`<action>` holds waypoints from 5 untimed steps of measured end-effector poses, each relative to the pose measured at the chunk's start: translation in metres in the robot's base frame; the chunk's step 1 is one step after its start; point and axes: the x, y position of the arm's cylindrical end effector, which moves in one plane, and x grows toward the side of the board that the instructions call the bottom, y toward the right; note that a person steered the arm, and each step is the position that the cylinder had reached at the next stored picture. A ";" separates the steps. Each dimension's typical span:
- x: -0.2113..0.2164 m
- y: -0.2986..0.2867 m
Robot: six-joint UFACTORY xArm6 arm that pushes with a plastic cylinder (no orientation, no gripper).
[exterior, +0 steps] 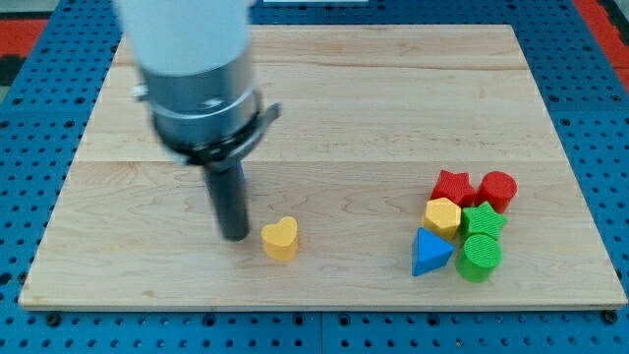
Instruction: Push the yellow heart towards the red star
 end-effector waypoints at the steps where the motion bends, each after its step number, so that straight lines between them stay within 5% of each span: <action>1: 0.018 0.039; 2: 0.011 0.096; 5: -0.025 0.150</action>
